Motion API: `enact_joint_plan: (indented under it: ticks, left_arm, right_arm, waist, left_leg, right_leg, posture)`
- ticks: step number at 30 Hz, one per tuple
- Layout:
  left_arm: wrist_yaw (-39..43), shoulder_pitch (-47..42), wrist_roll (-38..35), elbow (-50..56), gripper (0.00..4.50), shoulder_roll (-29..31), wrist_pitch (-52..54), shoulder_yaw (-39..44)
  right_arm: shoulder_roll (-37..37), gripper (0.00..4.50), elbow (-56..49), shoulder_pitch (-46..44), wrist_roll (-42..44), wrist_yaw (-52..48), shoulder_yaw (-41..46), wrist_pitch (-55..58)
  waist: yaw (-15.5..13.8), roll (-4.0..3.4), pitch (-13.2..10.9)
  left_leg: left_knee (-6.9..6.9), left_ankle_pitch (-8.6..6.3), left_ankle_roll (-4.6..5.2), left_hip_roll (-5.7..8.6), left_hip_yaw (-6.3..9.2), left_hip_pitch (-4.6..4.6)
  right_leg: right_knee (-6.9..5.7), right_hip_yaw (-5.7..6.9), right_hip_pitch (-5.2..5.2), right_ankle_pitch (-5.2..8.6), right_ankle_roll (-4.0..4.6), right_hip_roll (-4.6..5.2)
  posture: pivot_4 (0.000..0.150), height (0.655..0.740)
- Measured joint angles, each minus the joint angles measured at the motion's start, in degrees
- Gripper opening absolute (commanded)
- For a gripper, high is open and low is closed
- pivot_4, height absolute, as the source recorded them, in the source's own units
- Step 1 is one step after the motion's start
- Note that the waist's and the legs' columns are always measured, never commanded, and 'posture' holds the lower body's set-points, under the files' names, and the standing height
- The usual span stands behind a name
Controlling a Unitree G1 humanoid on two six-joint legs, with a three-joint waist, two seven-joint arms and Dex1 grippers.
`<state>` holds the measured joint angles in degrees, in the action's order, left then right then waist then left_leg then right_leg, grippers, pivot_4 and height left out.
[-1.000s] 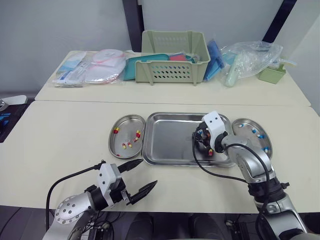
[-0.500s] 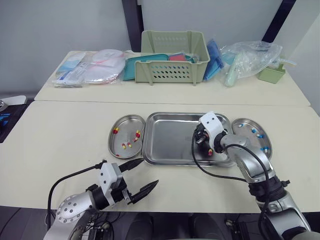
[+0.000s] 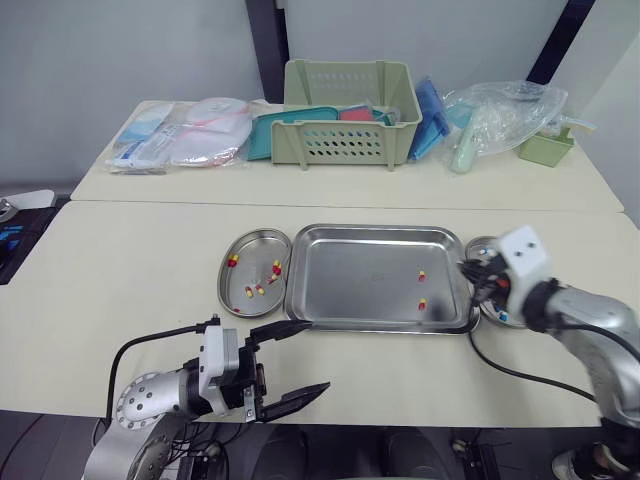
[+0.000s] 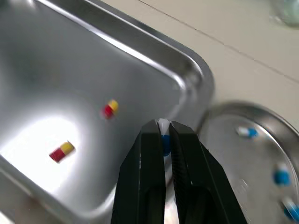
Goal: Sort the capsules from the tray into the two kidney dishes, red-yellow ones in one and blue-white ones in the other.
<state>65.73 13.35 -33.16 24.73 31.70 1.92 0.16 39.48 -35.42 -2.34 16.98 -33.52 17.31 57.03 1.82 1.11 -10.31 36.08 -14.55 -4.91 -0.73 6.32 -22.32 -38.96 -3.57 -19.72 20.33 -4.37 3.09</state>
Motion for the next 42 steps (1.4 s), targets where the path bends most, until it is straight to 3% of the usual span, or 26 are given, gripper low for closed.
enact_joint_plan:
  ticks: [3, 8, 20, 24, 30, 35, 42]
  left_arm:
    - [0.5, -1.0, -0.1, -1.0, 4.50, -0.5, -0.6, -0.1]
    - [1.2, -2.0, 0.2, -2.3, 4.50, -1.1, -1.7, -1.0]
    - [1.2, -2.6, 0.5, -3.3, 4.50, -1.6, -3.7, -0.9]
    - [0.7, -2.5, 0.5, -3.4, 4.50, -1.6, -3.5, -0.8]
    - [-3.5, -0.8, 0.5, -2.5, 4.50, 0.0, -0.8, 2.0]
    - [-9.1, 2.7, 0.3, -2.2, 4.50, 5.6, 5.4, 10.7]
    - [-6.2, 3.5, 0.5, -17.1, 4.50, 14.8, 6.5, 26.1]
  right_arm:
    - [0.6, 0.03, -0.1, 4.0, 0.7, -0.2, 4.9, 0.8]
    - [-0.3, 0.03, 0.6, 4.9, 1.2, 1.7, 6.0, 1.0]
    - [-1.3, 3.22, 2.6, 4.6, 1.2, 4.9, 6.3, -0.6]
    - [0.0, 4.49, 4.4, 4.7, 1.0, 4.4, 6.3, -3.1]
    - [3.5, 4.49, 5.7, 8.3, 0.4, 0.0, 6.7, -11.6]
    - [6.7, 4.49, 9.8, 16.3, -0.2, -9.7, 11.3, -26.5]
    - [14.4, 4.49, 22.8, 24.2, 0.4, -26.9, 18.6, -40.3]
  waist:
    - [0.2, -0.02, 0.0]
    - [0.2, -0.02, 0.0]
    - [0.0, -0.02, 0.0]
    - [0.0, -0.02, 0.0]
    - [0.0, 0.00, 0.0]
    - [0.0, 0.01, 0.0]
    - [0.1, 0.06, -0.1]
  left_leg:
    - [0.00, 0.00, 0.00, 0.00, -0.09, 0.13]
    - [-0.01, 0.00, 0.00, 0.00, -0.10, 0.24]
    - [-0.01, 0.00, 0.00, 0.00, -0.09, 0.24]
    - [-0.01, 0.00, 0.00, 0.00, -0.11, 0.24]
    - [-0.01, 0.00, 0.00, 0.00, -0.10, 0.23]
    - [-0.01, 0.00, 0.01, 0.00, -0.09, 0.27]
    - [-0.07, -0.01, 0.01, -0.01, -0.12, 0.46]
  right_leg:
    - [-0.02, -0.08, 0.06, 0.00, 0.00, 0.00]
    - [0.00, -0.09, 0.16, 0.00, 0.00, 0.00]
    - [0.00, -0.09, 0.16, 0.00, 0.00, 0.01]
    - [0.01, -0.10, 0.16, 0.00, 0.00, 0.01]
    - [0.02, -0.09, 0.16, 0.00, 0.00, 0.01]
    - [0.02, -0.08, 0.20, 0.00, -0.01, 0.01]
    - [0.09, -0.06, 0.37, 0.02, 0.00, 0.00]
  posture:
    - [0.150, 0.7400]
    - [0.150, 0.7400]
    - [0.150, 0.7400]
    - [0.150, 0.7400]
    - [0.150, 0.7400]
    - [0.150, 0.7400]
    - [0.150, 0.7400]
